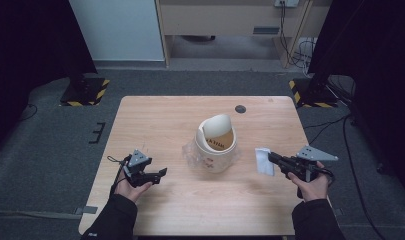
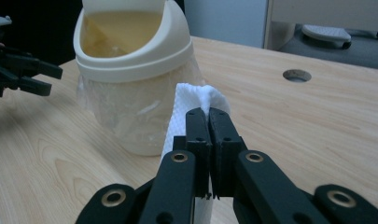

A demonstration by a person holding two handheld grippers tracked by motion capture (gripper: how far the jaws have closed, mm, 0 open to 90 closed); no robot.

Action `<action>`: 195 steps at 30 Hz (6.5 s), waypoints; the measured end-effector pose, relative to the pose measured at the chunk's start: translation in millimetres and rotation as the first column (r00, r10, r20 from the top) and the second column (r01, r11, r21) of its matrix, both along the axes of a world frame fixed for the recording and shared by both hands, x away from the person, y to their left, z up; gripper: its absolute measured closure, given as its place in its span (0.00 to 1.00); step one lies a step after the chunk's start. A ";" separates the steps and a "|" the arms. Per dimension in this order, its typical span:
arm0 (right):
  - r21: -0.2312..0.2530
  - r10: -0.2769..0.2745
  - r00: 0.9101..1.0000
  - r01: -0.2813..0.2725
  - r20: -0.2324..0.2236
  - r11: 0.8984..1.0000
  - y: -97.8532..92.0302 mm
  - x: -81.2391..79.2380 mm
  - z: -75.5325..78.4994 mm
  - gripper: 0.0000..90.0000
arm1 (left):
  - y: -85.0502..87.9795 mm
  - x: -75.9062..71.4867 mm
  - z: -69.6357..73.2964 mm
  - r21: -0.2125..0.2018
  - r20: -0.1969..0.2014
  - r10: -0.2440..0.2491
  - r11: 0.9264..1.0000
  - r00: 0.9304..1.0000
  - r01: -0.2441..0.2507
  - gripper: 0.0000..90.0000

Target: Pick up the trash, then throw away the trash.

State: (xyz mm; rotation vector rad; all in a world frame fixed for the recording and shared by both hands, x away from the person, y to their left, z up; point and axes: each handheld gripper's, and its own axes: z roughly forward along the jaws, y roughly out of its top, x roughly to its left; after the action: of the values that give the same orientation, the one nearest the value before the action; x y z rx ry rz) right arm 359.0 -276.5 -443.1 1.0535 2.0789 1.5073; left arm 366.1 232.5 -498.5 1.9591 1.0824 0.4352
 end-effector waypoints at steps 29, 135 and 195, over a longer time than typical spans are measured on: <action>0.058 0.080 0.986 -0.089 0.148 0.994 2.4 -12.0 43.2 0.98 | -16.7 -11.0 24.1 -0.202 0.121 -0.039 0.977 0.992 0.063 0.28; 0.200 0.424 0.881 -0.464 0.211 0.863 33.4 -20.5 67.2 0.92 | -188.2 -28.8 117.9 -0.444 0.321 -0.425 0.722 0.846 0.531 0.95; -0.022 0.132 0.991 -0.132 0.013 0.991 6.1 18.0 -21.1 0.61 | -161.0 34.1 94.9 -0.196 0.435 -0.233 0.918 0.870 0.344 0.95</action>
State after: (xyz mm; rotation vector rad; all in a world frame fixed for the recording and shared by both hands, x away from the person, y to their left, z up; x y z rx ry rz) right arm 377.0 -270.5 -464.3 0.9108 2.1878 1.5460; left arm 400.2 71.5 -403.5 1.6569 0.5351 0.4740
